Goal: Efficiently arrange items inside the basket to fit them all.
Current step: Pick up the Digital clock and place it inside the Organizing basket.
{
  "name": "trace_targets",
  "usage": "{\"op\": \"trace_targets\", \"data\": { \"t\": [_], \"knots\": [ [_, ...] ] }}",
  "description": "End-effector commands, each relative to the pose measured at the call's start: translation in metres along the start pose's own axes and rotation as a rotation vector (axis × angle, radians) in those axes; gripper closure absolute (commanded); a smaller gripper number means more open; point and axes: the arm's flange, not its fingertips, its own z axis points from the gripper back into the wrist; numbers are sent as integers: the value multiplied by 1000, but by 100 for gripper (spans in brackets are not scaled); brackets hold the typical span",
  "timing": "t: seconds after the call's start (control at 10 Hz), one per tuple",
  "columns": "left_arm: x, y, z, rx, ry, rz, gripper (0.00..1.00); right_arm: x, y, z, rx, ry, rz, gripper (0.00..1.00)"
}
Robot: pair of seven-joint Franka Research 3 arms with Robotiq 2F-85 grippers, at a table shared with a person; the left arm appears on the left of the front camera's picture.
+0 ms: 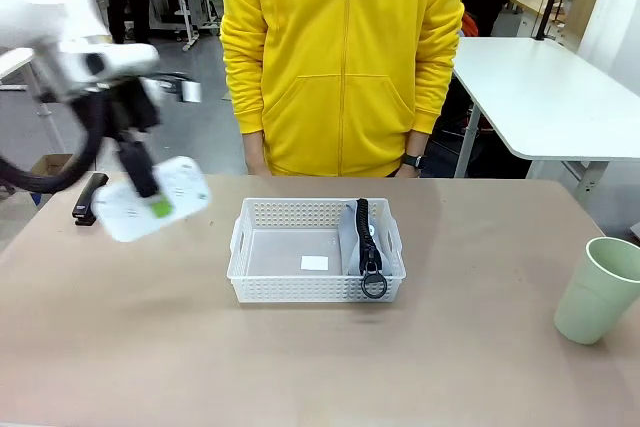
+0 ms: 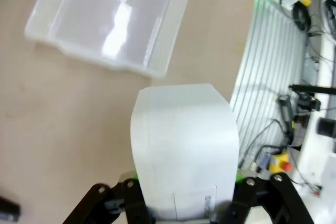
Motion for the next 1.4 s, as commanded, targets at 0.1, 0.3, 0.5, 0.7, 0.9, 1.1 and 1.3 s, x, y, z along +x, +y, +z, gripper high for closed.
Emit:
{"op": "trace_targets", "data": {
  "t": [0.1,0.3,0.5,0.7,0.9,1.1,1.3],
  "knots": [
    [74,-18,-48,131,65,-17,44,3,1,-1,16,-10,31,0],
    [114,-19,-84,129,58,-17,44,3,1,-1,16,-10,31,0],
    [150,-7,-118,182,-2,9,44,3,1,-1,16,-10,31,0],
    [175,2,-147,256,17,55,44,3,1,-1,16,-10,31,0],
    [184,19,-167,260,93,93,44,3,1,-1,16,-10,31,0],
    [182,31,-184,269,146,119,44,3,1,-1,16,-10,31,0],
    [179,39,-202,274,184,127,44,3,1,-1,16,-10,31,0]
  ]
}}
